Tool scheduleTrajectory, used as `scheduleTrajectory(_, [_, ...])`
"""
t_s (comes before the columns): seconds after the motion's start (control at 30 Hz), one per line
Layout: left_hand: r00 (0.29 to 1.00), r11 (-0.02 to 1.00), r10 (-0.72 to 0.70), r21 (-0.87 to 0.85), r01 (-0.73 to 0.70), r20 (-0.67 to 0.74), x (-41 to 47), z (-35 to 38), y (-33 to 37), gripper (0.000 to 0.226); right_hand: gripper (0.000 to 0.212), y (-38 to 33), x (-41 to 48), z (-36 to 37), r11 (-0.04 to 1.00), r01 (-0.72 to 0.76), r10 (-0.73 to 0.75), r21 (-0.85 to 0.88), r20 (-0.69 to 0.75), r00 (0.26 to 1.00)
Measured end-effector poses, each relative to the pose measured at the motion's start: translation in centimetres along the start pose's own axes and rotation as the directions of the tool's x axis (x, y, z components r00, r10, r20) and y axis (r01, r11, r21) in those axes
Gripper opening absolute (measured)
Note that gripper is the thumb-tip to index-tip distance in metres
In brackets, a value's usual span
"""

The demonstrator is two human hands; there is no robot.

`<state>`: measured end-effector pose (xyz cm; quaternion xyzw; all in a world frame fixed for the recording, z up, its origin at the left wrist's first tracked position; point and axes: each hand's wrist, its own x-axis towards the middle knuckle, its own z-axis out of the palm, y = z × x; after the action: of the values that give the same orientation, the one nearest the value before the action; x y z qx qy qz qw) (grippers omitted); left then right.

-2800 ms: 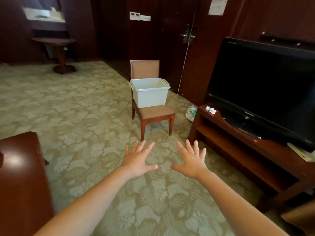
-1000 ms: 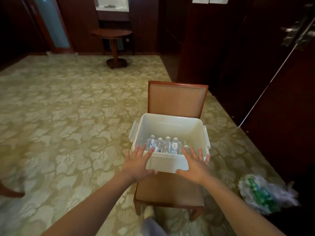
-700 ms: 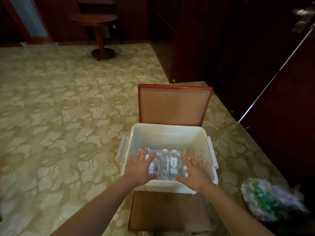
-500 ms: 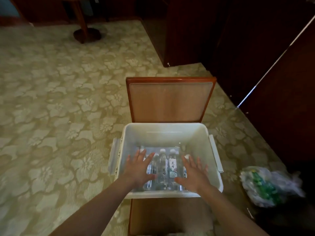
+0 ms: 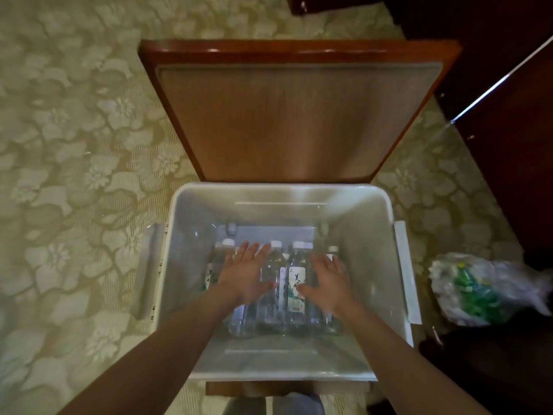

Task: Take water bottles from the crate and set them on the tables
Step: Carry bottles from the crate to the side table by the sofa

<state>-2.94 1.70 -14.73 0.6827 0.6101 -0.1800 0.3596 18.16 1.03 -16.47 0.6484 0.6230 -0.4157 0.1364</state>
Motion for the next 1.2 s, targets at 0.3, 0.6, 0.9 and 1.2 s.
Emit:
scheduleTrajectory(0.3, [0.996, 0.998, -0.015, -0.061, 0.021, 0.085, 5.9, 0.2, 0.3, 0.089, 0.101, 0.3, 7.1, -0.6, 0.970, -0.053, 0.020, 0.235, 0.141, 0.990])
scheduleTrajectory(0.6, [0.997, 0.999, 0.007, -0.050, -0.003, 0.078, 7.7, 0.2, 0.5, 0.083, 0.090, 0.1, 8.5, -1.5, 0.977, 0.044, -0.082, 0.211, 0.176, 0.981])
scheduleTrajectory(0.9, [0.999, 0.979, 0.047, -0.199, -0.041, 0.022, 3.7, 0.6, 0.8, 0.083, 0.097, 0.5, 4.9, -0.9, 0.967, 0.064, -0.111, 0.245, 0.181, 0.977])
scheduleTrajectory(1.2, [0.999, 0.827, -0.017, -0.562, -0.003, -0.030, -0.1, 2.1, 0.2, 0.080, 0.079, 0.5, 3.0, -0.8, 0.880, 0.094, -0.174, 0.465, 0.130, 0.976])
